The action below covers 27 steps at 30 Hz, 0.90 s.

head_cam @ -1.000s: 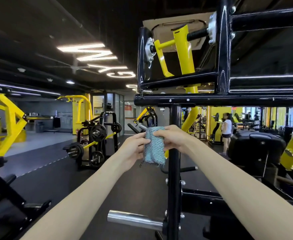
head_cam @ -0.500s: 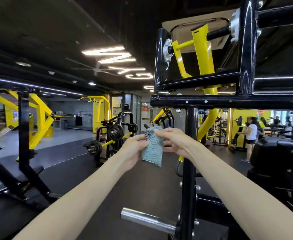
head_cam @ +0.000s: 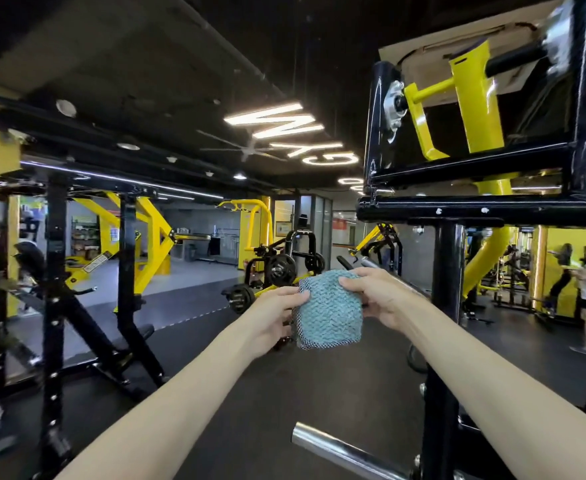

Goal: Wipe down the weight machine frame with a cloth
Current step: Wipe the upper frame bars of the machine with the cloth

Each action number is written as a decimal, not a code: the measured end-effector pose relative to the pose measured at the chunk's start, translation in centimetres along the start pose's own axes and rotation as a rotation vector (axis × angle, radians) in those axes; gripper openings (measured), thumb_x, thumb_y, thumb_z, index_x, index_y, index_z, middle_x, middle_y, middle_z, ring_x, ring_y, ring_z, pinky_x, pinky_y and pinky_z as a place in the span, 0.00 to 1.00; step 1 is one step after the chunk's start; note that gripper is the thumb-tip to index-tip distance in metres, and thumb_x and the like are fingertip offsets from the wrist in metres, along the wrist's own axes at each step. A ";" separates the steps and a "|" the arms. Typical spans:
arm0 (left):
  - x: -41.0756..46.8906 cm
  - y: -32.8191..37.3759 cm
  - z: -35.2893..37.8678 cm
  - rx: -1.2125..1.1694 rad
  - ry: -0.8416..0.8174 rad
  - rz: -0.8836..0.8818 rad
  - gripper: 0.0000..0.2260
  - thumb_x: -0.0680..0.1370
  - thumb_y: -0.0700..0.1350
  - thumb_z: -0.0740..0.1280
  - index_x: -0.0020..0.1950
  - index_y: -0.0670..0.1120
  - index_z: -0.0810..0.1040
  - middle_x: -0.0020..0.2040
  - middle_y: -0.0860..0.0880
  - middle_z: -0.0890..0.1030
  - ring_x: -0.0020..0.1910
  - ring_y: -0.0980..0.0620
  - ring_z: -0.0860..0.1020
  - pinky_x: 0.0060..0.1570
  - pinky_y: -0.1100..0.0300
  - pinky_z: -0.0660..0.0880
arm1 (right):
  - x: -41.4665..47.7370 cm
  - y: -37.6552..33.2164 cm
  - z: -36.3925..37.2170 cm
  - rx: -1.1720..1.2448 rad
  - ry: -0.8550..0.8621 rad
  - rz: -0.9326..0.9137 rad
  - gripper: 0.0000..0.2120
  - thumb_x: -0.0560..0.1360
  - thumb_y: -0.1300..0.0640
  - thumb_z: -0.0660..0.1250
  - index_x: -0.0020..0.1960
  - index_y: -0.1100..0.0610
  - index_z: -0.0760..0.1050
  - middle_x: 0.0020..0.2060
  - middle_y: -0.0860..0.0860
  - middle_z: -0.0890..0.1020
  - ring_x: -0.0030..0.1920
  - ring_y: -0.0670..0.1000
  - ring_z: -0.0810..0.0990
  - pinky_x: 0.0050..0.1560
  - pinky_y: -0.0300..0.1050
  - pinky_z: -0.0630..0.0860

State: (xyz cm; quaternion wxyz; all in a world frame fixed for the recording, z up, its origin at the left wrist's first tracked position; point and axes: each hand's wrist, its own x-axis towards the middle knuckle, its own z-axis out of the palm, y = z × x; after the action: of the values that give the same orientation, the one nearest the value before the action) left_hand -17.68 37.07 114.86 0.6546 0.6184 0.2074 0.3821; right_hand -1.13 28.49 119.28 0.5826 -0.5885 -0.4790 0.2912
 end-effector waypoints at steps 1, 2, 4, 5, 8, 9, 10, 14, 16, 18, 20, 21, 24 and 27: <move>-0.1 0.0 -0.3 -0.016 0.018 0.001 0.08 0.78 0.41 0.66 0.57 0.43 0.78 0.53 0.47 0.82 0.51 0.48 0.79 0.54 0.50 0.74 | 0.1 -0.1 0.4 -0.025 -0.016 -0.004 0.06 0.78 0.63 0.65 0.54 0.61 0.77 0.43 0.53 0.82 0.40 0.50 0.81 0.37 0.45 0.78; -0.3 0.0 -0.4 -0.050 0.044 0.007 0.06 0.79 0.41 0.65 0.55 0.43 0.77 0.51 0.47 0.82 0.49 0.48 0.79 0.50 0.52 0.74 | 0.2 -0.2 0.7 -0.054 -0.028 -0.011 0.05 0.78 0.63 0.65 0.53 0.61 0.76 0.44 0.54 0.82 0.40 0.50 0.81 0.36 0.45 0.78; -0.5 -0.2 -0.7 -0.106 0.141 0.033 0.05 0.81 0.41 0.61 0.52 0.43 0.76 0.50 0.46 0.81 0.46 0.48 0.79 0.46 0.52 0.75 | 0.3 -0.3 1.2 -0.103 -0.029 -0.032 0.03 0.78 0.63 0.65 0.51 0.59 0.76 0.43 0.54 0.83 0.38 0.49 0.82 0.33 0.43 0.78; -0.5 -0.1 -0.9 -0.107 0.186 0.044 0.06 0.82 0.42 0.60 0.52 0.43 0.76 0.51 0.45 0.81 0.47 0.48 0.79 0.46 0.51 0.75 | 0.3 -0.3 1.4 -0.115 -0.027 -0.039 0.03 0.79 0.63 0.65 0.51 0.58 0.76 0.42 0.53 0.83 0.37 0.48 0.82 0.32 0.43 0.78; -1.0 0.1 -1.2 -0.107 0.176 0.007 0.10 0.83 0.45 0.58 0.54 0.44 0.77 0.55 0.46 0.81 0.51 0.48 0.80 0.50 0.50 0.76 | 0.2 0.0 1.7 -0.099 -0.035 -0.031 0.03 0.80 0.61 0.64 0.51 0.58 0.76 0.40 0.52 0.83 0.35 0.47 0.81 0.32 0.42 0.78; -1.2 0.2 -1.3 -0.100 0.140 -0.028 0.11 0.83 0.47 0.58 0.56 0.44 0.77 0.56 0.46 0.82 0.53 0.48 0.80 0.53 0.49 0.76 | 0.1 0.1 1.8 -0.092 -0.044 -0.021 0.05 0.80 0.61 0.63 0.51 0.58 0.77 0.41 0.52 0.83 0.37 0.47 0.81 0.33 0.43 0.78; -1.5 0.3 -1.4 -0.076 0.093 -0.061 0.12 0.83 0.49 0.59 0.58 0.45 0.78 0.56 0.47 0.83 0.54 0.47 0.80 0.55 0.47 0.76 | 0.0 0.1 2.0 -0.081 -0.054 -0.002 0.07 0.81 0.60 0.62 0.51 0.58 0.78 0.42 0.53 0.83 0.39 0.48 0.81 0.35 0.44 0.78; -1.9 -0.1 -1.7 0.027 -0.030 -0.112 0.19 0.73 0.35 0.71 0.62 0.43 0.73 0.56 0.42 0.82 0.55 0.43 0.81 0.55 0.43 0.77 | 0.0 0.7 2.6 0.002 -0.080 0.124 0.14 0.83 0.57 0.55 0.58 0.62 0.77 0.53 0.58 0.82 0.52 0.55 0.81 0.53 0.56 0.78; -1.6 -0.1 -1.4 0.000 0.041 -0.098 0.20 0.72 0.28 0.69 0.61 0.42 0.72 0.55 0.41 0.81 0.52 0.41 0.81 0.51 0.45 0.79 | -0.4 1.0 2.5 -0.076 -0.154 0.191 0.16 0.84 0.53 0.52 0.60 0.60 0.74 0.55 0.58 0.81 0.54 0.56 0.80 0.54 0.56 0.78; -1.3 -0.1 -1.1 0.002 0.113 -0.098 0.19 0.73 0.27 0.66 0.60 0.42 0.73 0.51 0.42 0.82 0.47 0.43 0.81 0.44 0.50 0.79 | -1.0 1.1 2.4 -0.106 -0.268 0.220 0.14 0.83 0.50 0.56 0.59 0.59 0.73 0.55 0.56 0.81 0.53 0.55 0.81 0.51 0.55 0.80; -1.1 0.1 -1.0 -0.006 0.147 -0.116 0.18 0.74 0.27 0.65 0.61 0.40 0.74 0.52 0.42 0.82 0.44 0.45 0.81 0.39 0.53 0.79 | -1.0 1.2 2.0 -0.043 -0.306 0.202 0.17 0.76 0.59 0.68 0.64 0.58 0.69 0.56 0.57 0.80 0.54 0.56 0.81 0.54 0.57 0.79; -1.1 0.3 -1.0 -0.011 0.148 -0.114 0.18 0.74 0.27 0.65 0.61 0.39 0.74 0.53 0.41 0.81 0.44 0.45 0.81 0.37 0.54 0.79 | -0.8 1.2 1.8 -0.017 -0.309 0.186 0.28 0.72 0.67 0.71 0.68 0.57 0.65 0.59 0.58 0.78 0.56 0.57 0.80 0.56 0.59 0.78; -1.8 1.9 -0.2 -0.069 0.143 0.002 0.20 0.73 0.27 0.65 0.63 0.40 0.73 0.56 0.40 0.80 0.47 0.44 0.81 0.35 0.56 0.78 | -1.2 0.0 1.5 -0.069 -0.315 0.047 0.49 0.65 0.81 0.68 0.77 0.49 0.54 0.66 0.59 0.72 0.58 0.59 0.79 0.54 0.56 0.79; -2.2 4.7 0.4 -0.223 -0.061 0.270 0.24 0.69 0.28 0.67 0.63 0.43 0.73 0.56 0.43 0.81 0.53 0.44 0.80 0.44 0.51 0.78 | -1.1 -2.6 -0.2 0.017 -0.224 -0.227 0.49 0.65 0.81 0.68 0.76 0.47 0.56 0.59 0.56 0.79 0.57 0.56 0.80 0.55 0.54 0.79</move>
State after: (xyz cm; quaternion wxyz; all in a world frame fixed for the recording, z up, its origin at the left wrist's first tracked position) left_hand -19.87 34.91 119.02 0.6679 0.5755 0.0590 0.4682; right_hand -1.94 27.05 121.53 0.5596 -0.4895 -0.6021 0.2912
